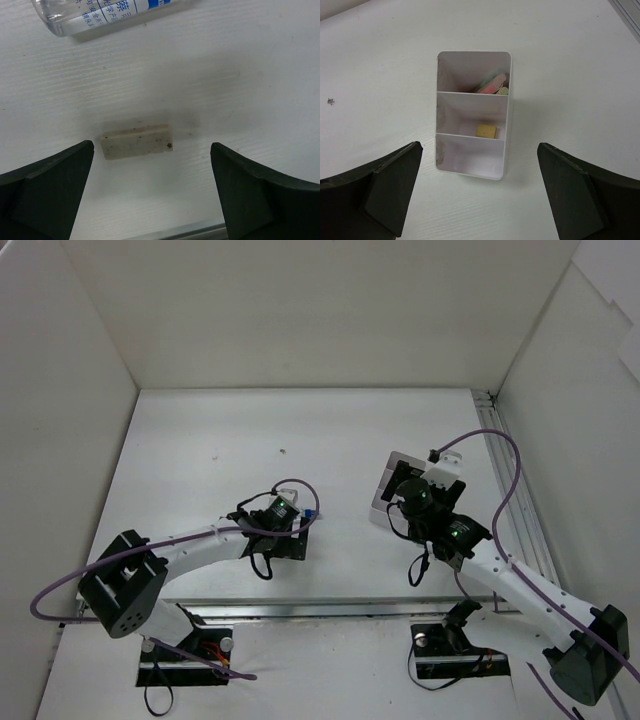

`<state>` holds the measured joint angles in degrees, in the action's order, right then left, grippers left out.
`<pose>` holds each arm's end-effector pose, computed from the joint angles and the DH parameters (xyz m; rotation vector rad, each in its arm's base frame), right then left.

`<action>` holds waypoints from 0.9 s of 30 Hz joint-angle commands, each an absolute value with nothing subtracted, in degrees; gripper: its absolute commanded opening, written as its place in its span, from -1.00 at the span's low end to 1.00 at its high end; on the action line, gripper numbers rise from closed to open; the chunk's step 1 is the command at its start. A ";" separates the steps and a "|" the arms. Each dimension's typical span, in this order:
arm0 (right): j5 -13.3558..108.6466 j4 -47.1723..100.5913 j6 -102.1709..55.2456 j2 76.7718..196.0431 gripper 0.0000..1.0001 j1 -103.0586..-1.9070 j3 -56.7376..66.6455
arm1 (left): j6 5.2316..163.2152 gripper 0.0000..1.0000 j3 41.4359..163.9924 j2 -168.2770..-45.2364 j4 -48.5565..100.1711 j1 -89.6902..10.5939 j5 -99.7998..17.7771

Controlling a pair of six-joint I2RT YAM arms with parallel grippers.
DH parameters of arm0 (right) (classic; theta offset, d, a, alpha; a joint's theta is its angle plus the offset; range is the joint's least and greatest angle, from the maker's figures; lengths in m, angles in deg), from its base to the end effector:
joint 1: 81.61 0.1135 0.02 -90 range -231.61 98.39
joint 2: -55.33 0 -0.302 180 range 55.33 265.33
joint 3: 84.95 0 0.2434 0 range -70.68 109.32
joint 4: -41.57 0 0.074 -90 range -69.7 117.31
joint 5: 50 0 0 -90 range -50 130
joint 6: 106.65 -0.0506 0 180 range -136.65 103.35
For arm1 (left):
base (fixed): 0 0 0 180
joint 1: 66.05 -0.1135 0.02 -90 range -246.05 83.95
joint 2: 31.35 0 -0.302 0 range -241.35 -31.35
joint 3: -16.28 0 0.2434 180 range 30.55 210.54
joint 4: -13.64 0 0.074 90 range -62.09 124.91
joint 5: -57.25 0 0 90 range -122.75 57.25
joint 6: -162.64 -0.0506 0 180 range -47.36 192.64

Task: Sort the stationery into containers
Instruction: Pick up the stationery from the center of the board.

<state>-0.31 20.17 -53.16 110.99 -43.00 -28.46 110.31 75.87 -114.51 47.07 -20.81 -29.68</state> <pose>0.1755 0.0982 0.3268 0.4227 1.7995 0.2354 0.1955 -0.1933 0.2116 0.1532 2.6329 -0.4642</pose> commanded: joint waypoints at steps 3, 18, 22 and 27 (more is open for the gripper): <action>-1.57 21.59 -52.95 110.52 0.96 -43.47 -28.32 | 112.72 0.92 78.71 -114.67 47.86 -20.70 -25.63; -2.80 21.50 -52.68 110.17 0.96 -43.55 -28.67 | 115.27 0.52 80.64 -118.36 51.19 -18.50 -21.24; -2.62 21.50 -52.68 109.99 0.96 -43.46 -28.76 | 115.53 0.43 81.87 -119.24 52.17 -17.97 -19.57; -2.80 21.59 -52.59 110.08 0.96 -43.47 -28.76 | 115.36 0.11 83.19 -119.33 53.66 -16.84 -18.95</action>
